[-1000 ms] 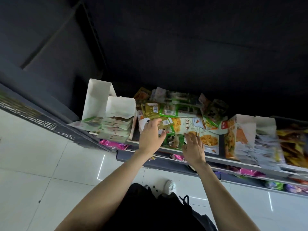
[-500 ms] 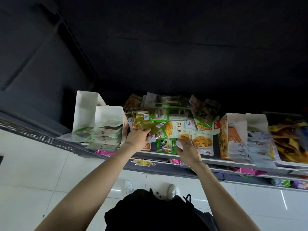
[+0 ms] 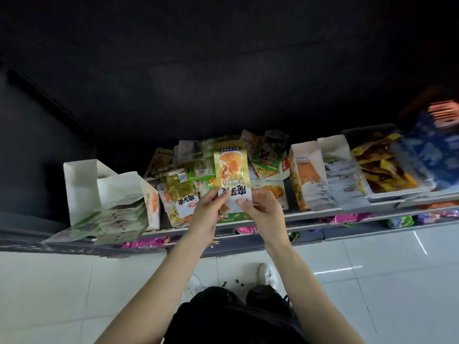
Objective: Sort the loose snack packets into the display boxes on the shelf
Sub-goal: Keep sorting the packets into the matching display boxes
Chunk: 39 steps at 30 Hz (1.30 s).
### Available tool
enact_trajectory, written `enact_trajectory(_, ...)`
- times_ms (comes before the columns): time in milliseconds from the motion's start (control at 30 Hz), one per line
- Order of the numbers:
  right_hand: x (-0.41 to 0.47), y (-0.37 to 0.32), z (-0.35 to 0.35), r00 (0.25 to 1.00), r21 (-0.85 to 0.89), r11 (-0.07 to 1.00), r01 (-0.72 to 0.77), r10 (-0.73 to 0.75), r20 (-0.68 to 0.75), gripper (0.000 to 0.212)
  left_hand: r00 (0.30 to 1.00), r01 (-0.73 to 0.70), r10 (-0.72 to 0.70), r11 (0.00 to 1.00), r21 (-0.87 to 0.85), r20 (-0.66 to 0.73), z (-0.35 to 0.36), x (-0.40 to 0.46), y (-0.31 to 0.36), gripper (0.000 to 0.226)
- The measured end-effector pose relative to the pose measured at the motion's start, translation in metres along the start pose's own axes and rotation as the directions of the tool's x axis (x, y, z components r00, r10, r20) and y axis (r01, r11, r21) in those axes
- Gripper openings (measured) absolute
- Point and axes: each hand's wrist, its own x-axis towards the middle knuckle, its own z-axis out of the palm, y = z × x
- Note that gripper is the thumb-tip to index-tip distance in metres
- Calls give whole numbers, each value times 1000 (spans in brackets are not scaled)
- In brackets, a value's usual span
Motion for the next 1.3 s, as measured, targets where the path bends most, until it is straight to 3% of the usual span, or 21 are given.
enact_trajectory(67,-2,-4,-26,990,193,981,-32,58,-131,14,993,-29,17,994,104,117,34,-3,-10,8)
enact_trajectory(133,-1,-9,-60,956,210,977,39,24,-291,7,973,-116,60,961,249,224,69,-1,-18,10)
enact_trajectory(200,0,-16,-98,872,-13,985,172,-159,-463,5,949,-267,168,878,398,266,100,9,-25,12)
enact_trajectory(267,2,-26,-139,735,-328,903,277,-419,-532,7,916,-399,291,732,552,276,123,27,-32,24)
enact_trajectory(367,17,-42,-196,566,-714,616,333,-736,-372,12,917,-374,352,600,707,187,145,55,-39,47)
enact_trajectory(467,45,-53,-231,481,-902,257,348,-874,-63,10,929,-339,330,573,746,170,162,76,-45,61)
enact_trajectory(567,74,-57,-239,498,-939,-33,341,-842,210,26,914,-376,333,491,786,229,176,87,-53,65)
enact_trajectory(633,91,-55,-236,546,-931,-130,340,-779,308,30,906,-387,350,455,802,239,182,90,-57,65)
enact_trajectory(700,107,-54,-230,637,-935,-188,302,-690,345,30,894,-394,388,441,806,225,185,92,-60,64)
enact_trajectory(767,117,-55,-221,782,-934,-271,233,-518,345,28,886,-398,411,434,808,215,186,92,-62,63)
enact_trajectory(833,124,-54,-216,864,-911,-343,231,-359,354,24,884,-401,416,435,806,215,185,92,-64,64)
enact_trajectory(900,126,-49,-215,896,-907,-334,255,-271,351,25,885,-409,409,451,794,223,184,94,-65,65)
enact_trajectory(1033,130,-23,-227,913,-936,-166,310,-222,342,44,891,-438,352,506,743,285,175,92,-64,61)
enact_trajectory(1133,118,-16,-224,841,-917,-48,396,-383,383,36,877,-457,381,478,750,292,152,85,-66,51)
enact_trajectory(1233,86,-17,-187,663,-826,140,546,-675,323,19,826,-423,531,358,832,191,109,82,-76,38)
enact_trajectory(1300,68,-7,-148,688,-734,264,626,-630,360,21,812,-363,572,340,868,115,81,83,-80,32)
